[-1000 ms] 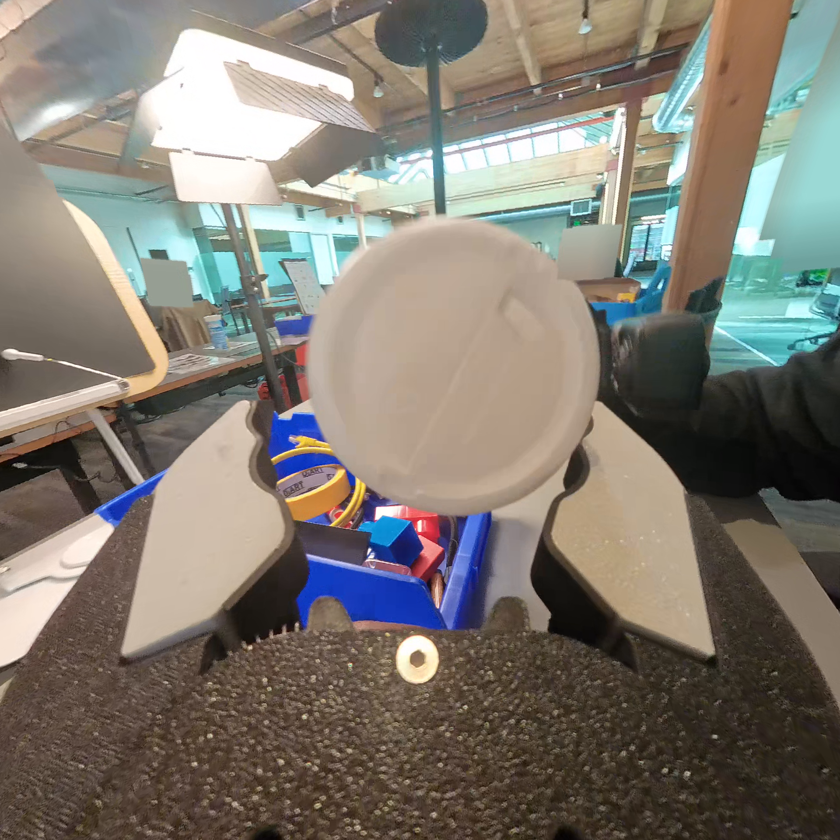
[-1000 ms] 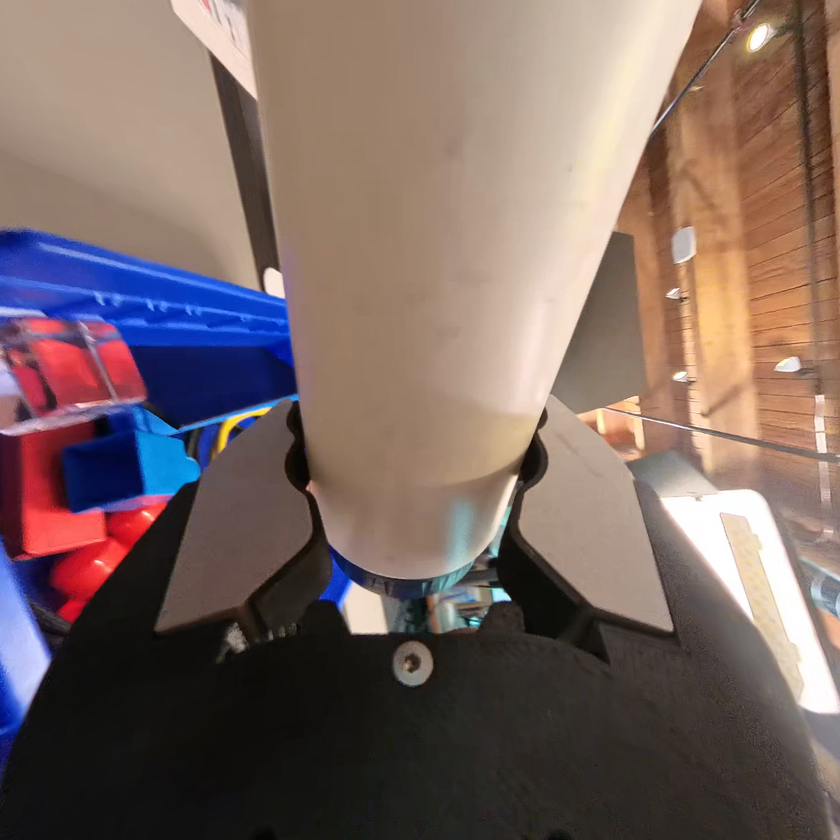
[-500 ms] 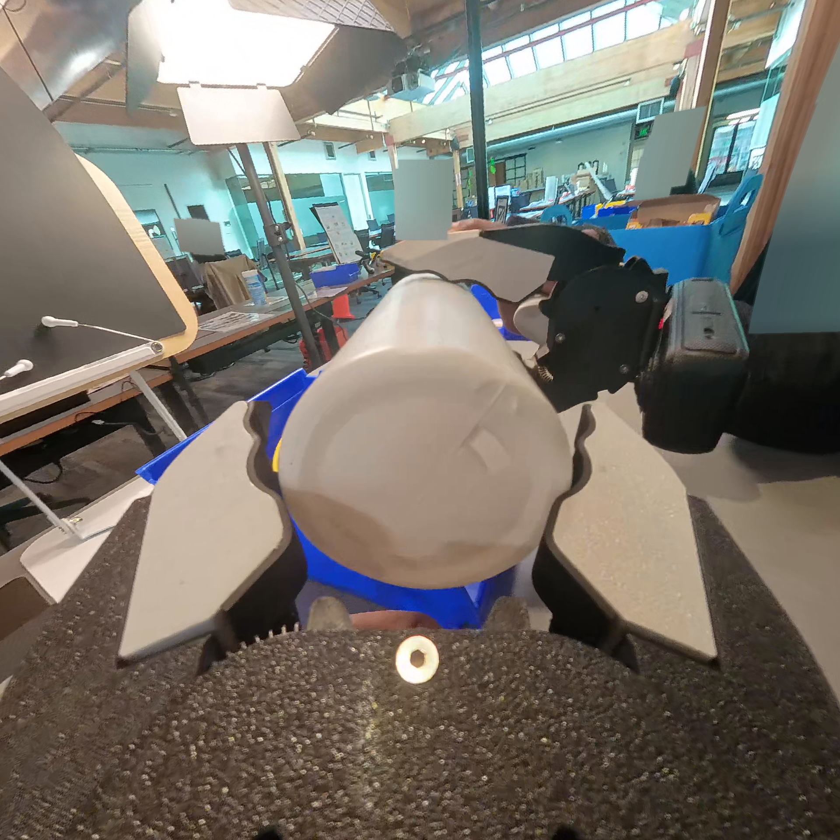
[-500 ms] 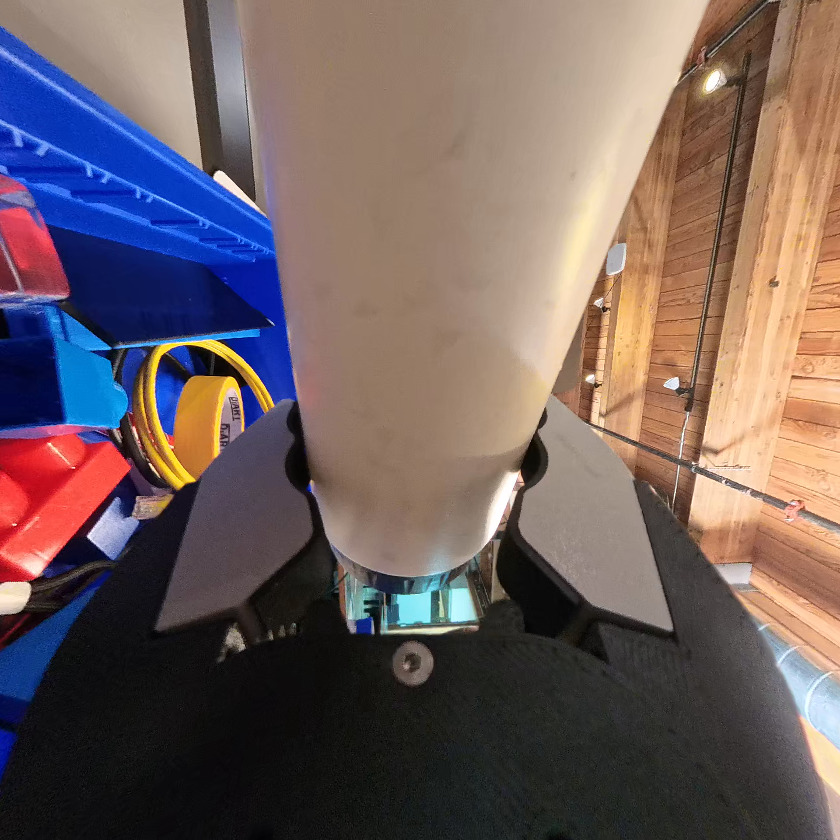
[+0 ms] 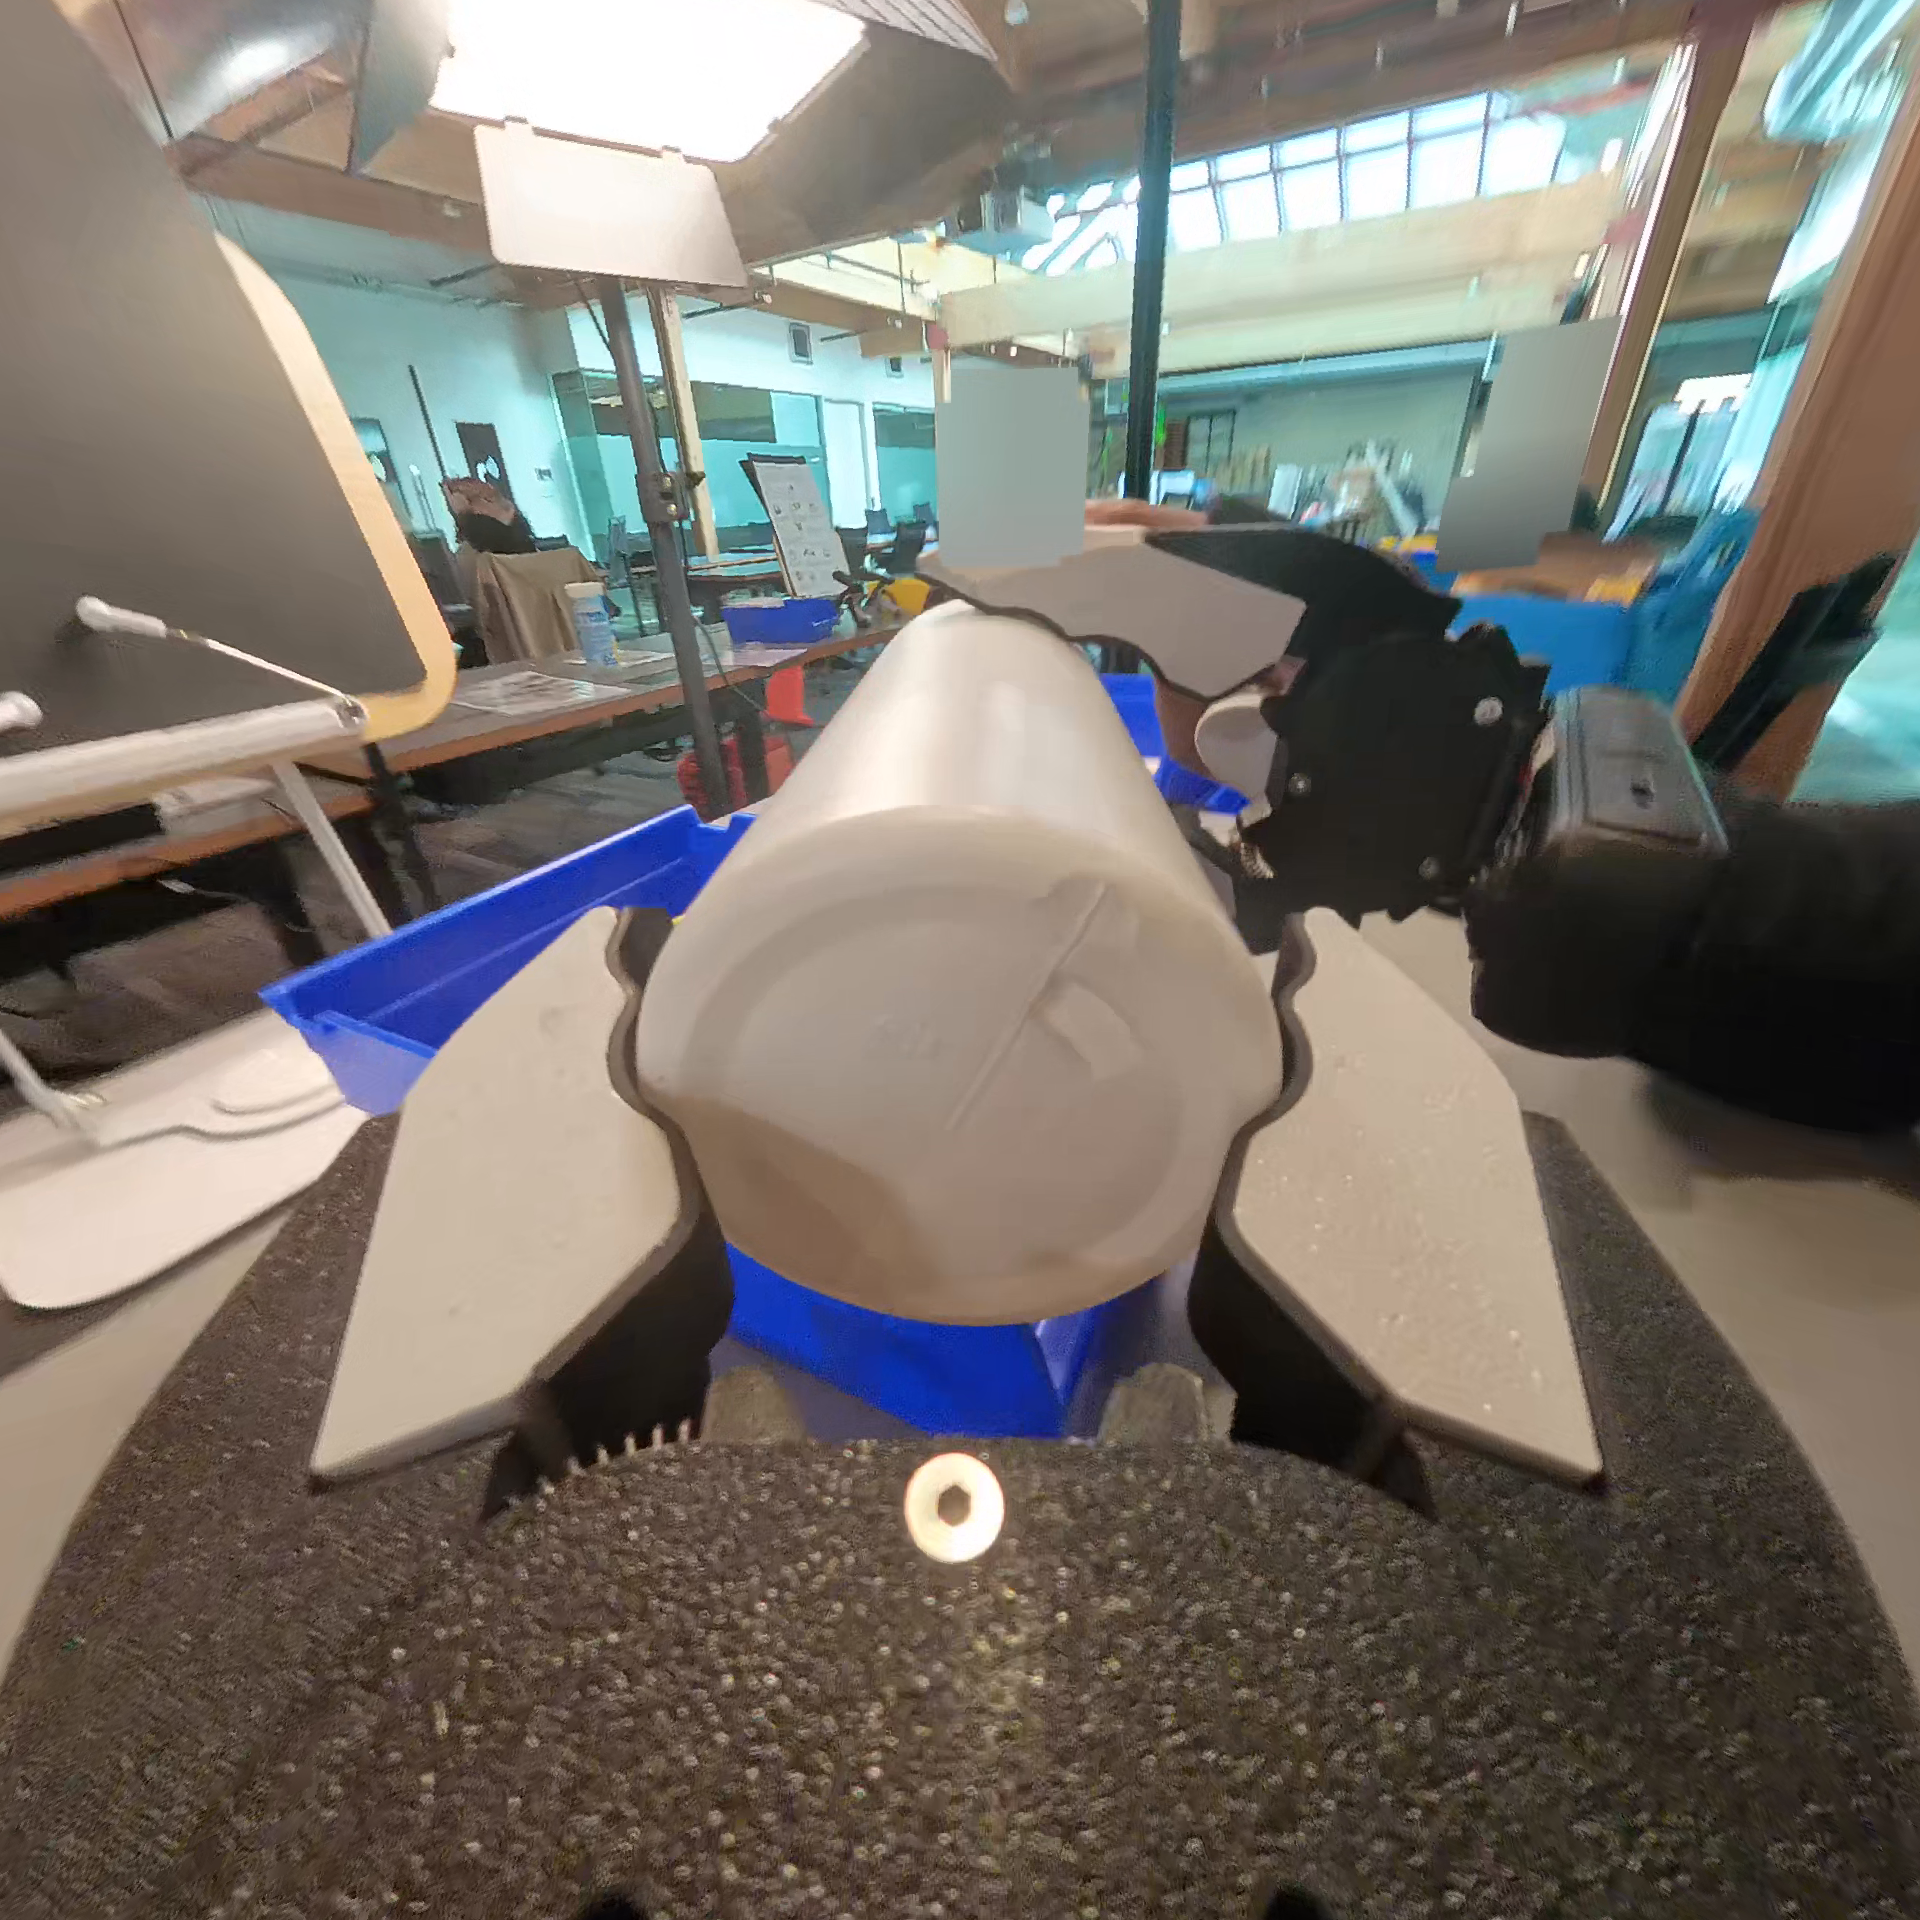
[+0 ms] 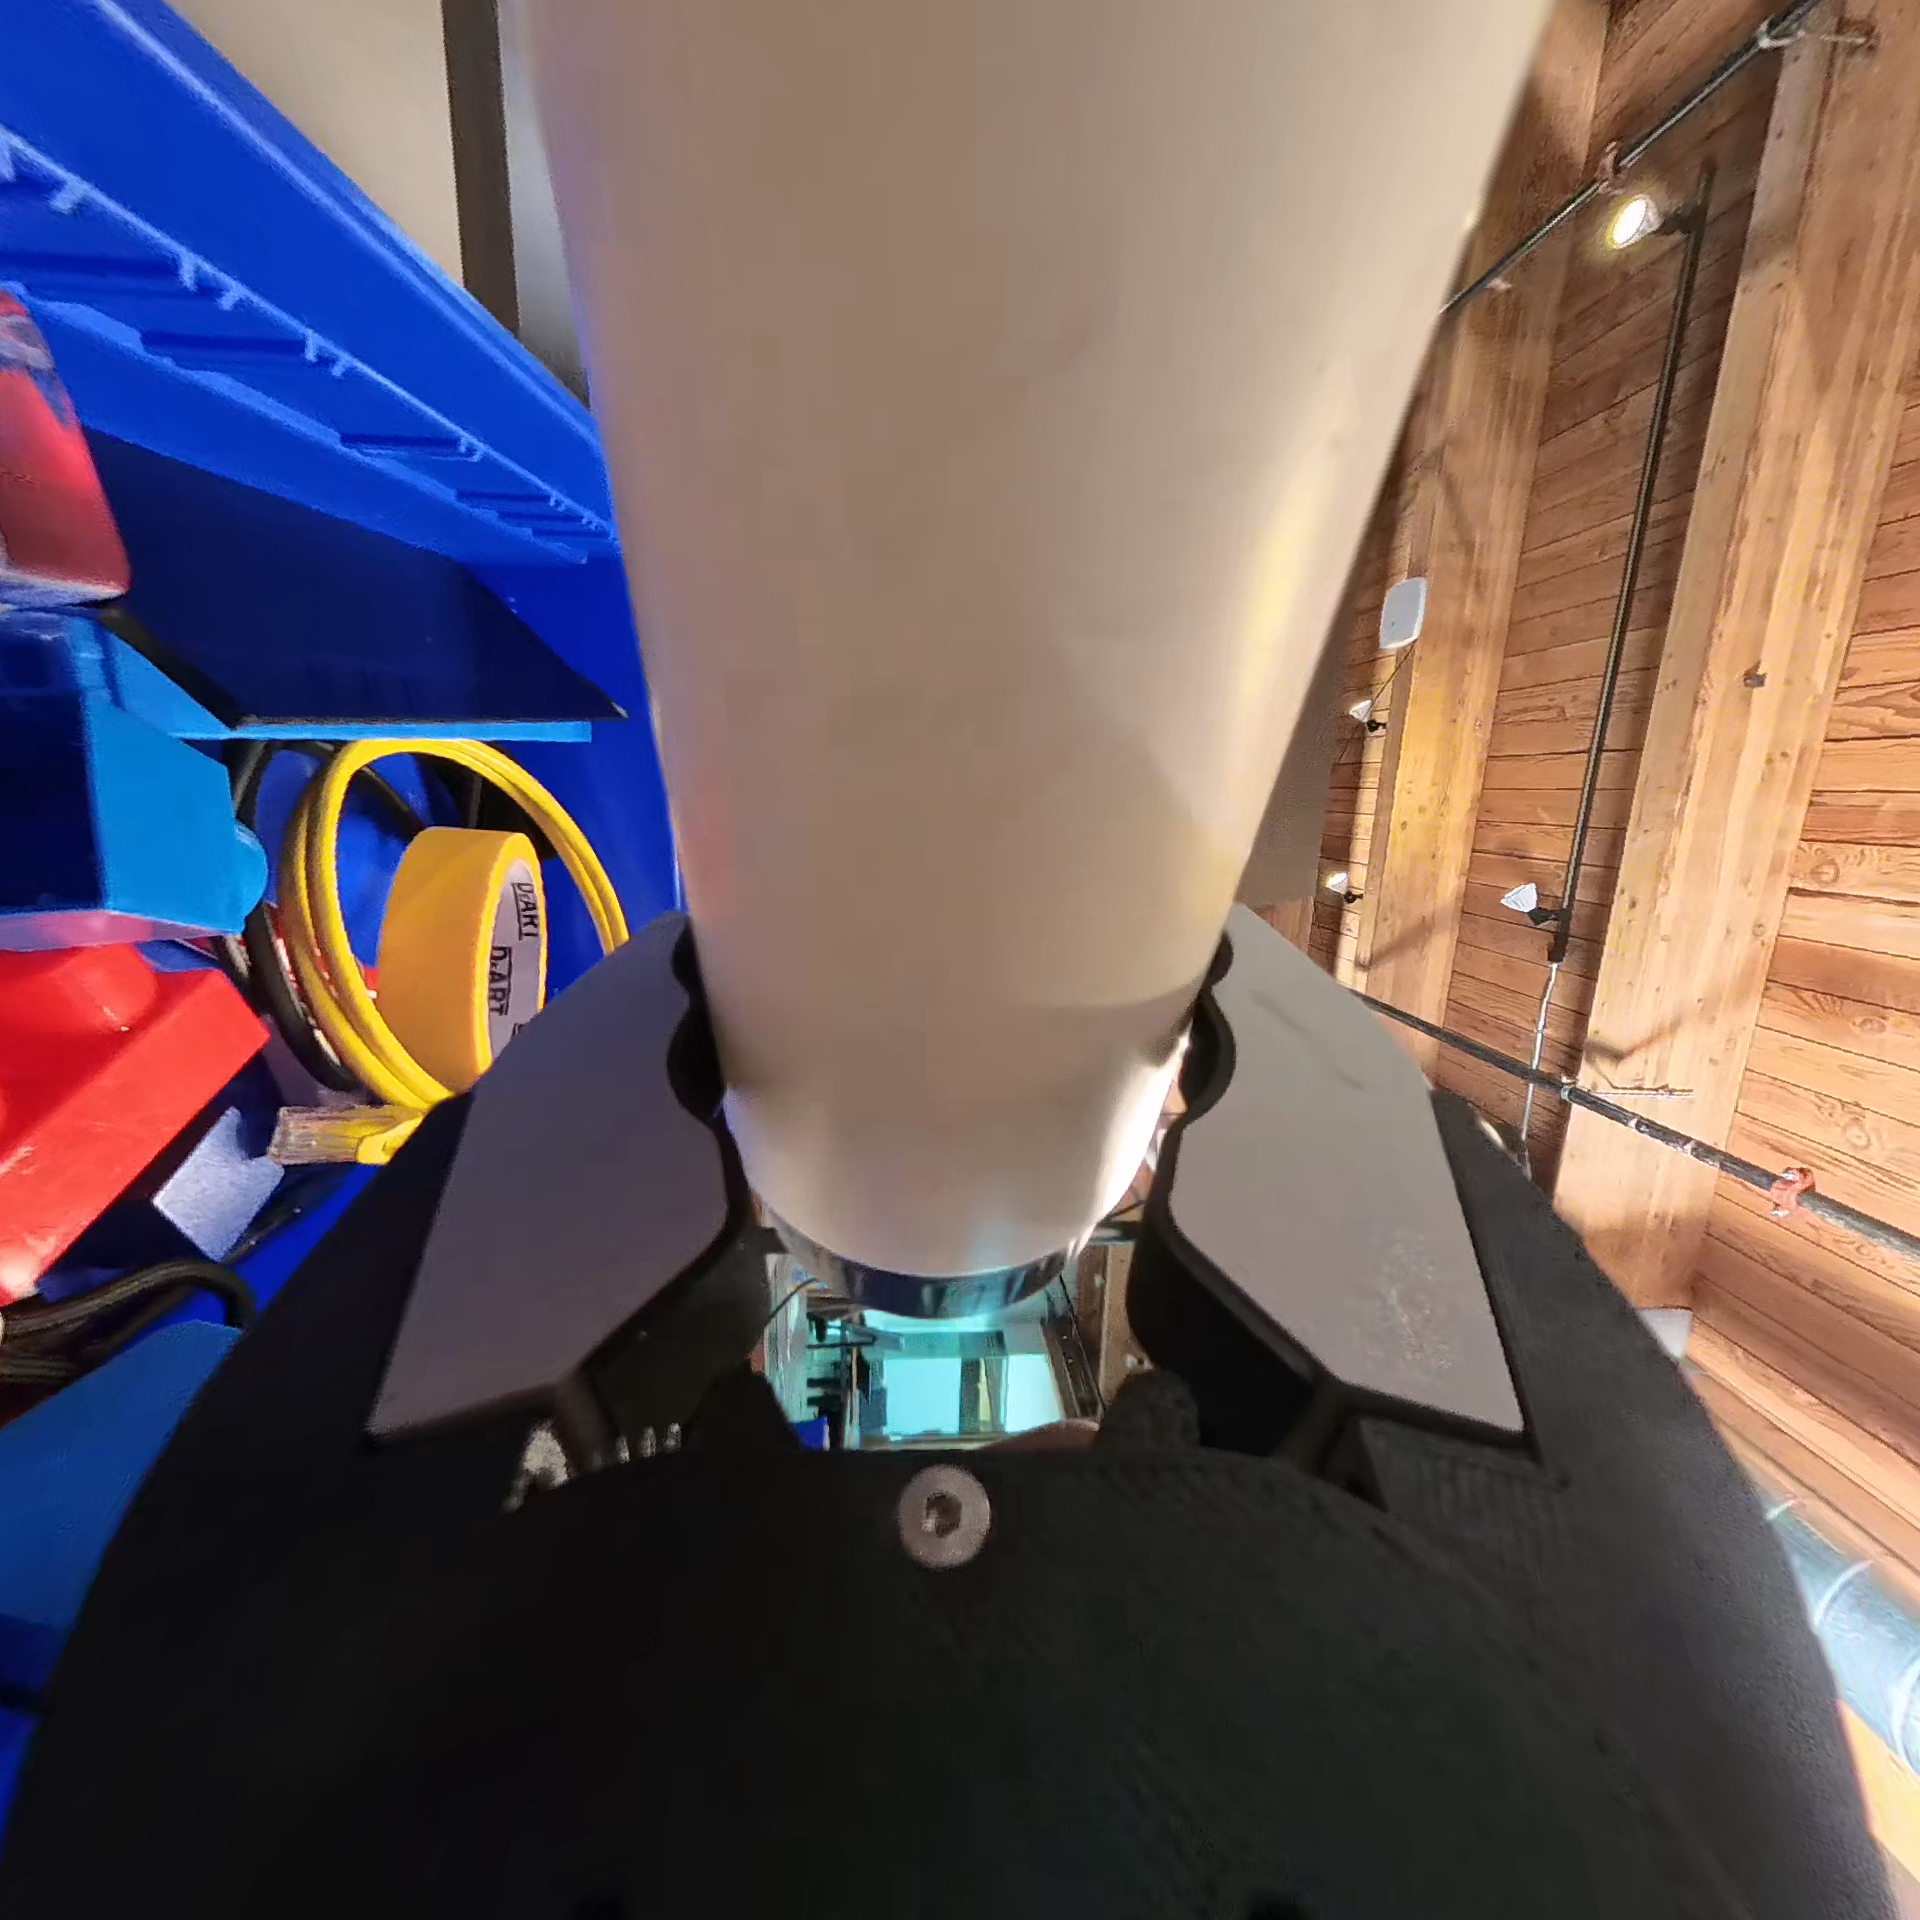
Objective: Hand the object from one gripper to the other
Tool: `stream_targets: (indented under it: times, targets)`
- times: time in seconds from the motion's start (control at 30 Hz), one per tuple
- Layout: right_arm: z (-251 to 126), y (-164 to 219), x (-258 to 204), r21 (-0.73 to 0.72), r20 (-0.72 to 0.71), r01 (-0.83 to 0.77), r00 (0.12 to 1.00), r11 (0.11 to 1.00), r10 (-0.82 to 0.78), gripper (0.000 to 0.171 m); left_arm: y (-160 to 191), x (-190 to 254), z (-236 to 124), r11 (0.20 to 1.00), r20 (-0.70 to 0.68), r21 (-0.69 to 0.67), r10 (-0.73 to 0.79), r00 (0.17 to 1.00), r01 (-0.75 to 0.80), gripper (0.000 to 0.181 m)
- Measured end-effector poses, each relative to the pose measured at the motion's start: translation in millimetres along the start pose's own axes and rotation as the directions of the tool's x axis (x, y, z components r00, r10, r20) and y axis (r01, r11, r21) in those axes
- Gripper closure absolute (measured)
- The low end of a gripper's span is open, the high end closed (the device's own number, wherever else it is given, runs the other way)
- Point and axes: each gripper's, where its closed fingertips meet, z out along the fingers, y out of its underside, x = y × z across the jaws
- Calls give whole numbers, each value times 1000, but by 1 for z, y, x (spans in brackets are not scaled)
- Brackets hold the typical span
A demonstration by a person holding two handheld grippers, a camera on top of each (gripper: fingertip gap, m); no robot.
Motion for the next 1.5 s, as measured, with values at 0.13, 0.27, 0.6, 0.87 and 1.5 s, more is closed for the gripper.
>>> stream_targets:
  times: [0.13,0.27,0.6,0.87,1.5]
  targets:
    - [0,-3,0,3,16,-49,999,999,48,79,-3,-12,-3,975,-32,60,-213,976,215,69]
    - [-2,-19,-12,11,58,-43,997,999,43,69,-2,-8,-1,977,-37,52,-203,978,205,70]
    - [-9,-46,-25,63,116,-95,989,994,87,66,0,23,7,999,-97,23,-45,994,48,74]
    - [-32,-63,0,93,583,-795,531,599,615,67,-36,8,-15,950,-194,206,-194,962,233,70]
    - [-99,-124,-72,-381,892,-757,-151,530,425,68,6,57,11,958,-307,-107,-288,907,268,80]
